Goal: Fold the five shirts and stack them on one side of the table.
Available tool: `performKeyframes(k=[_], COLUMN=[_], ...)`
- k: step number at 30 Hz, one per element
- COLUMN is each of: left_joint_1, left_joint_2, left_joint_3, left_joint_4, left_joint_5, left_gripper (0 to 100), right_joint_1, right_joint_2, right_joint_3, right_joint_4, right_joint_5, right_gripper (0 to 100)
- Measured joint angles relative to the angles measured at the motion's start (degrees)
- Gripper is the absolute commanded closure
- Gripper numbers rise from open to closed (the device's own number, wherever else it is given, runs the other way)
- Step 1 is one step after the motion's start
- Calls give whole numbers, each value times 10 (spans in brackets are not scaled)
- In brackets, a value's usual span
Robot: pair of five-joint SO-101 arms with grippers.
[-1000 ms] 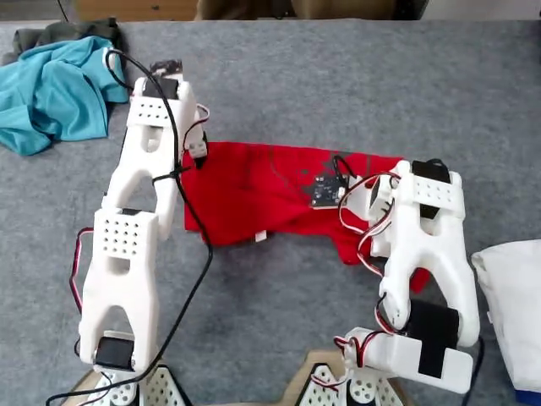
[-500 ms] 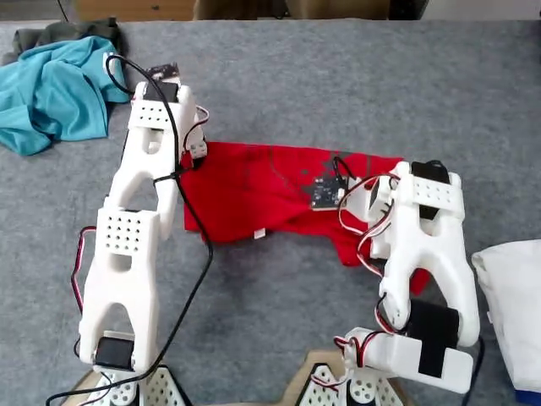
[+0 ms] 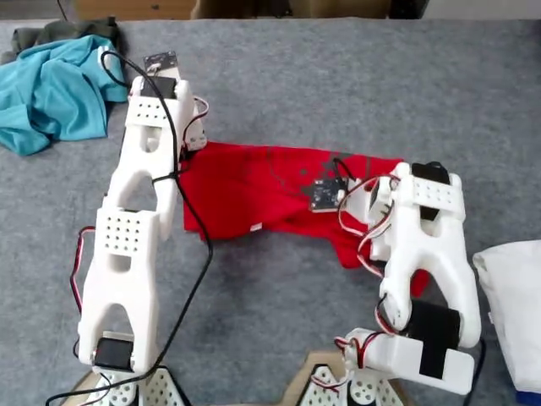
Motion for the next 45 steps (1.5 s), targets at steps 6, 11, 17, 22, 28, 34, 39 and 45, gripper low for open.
performKeyframes(k=[6,11,17,22,28,34,39,45], left_joint_1=[0,0,0,0,0,0,-4,-4], left_joint_2=[0,0,0,0,0,0,-4,-4], left_joint_3=[-1,-1,-33,-70,-40,44,86,88], left_joint_4=[-1,-28,-39,-39,-39,-39,-43,-18], left_joint_5=[0,0,0,0,0,0,-18,-62], left_gripper=[980,979,979,978,933,822,822,822], right_joint_1=[0,0,0,0,0,0,0,0], right_joint_2=[0,0,0,0,0,0,2,2], right_joint_3=[0,0,0,0,-1,-86,-164,-185], right_joint_4=[0,0,0,0,3,50,75,70], right_joint_5=[0,0,0,-9,-9,-9,-11,-11], right_gripper=[977,993,992,992,992,992,992,992])
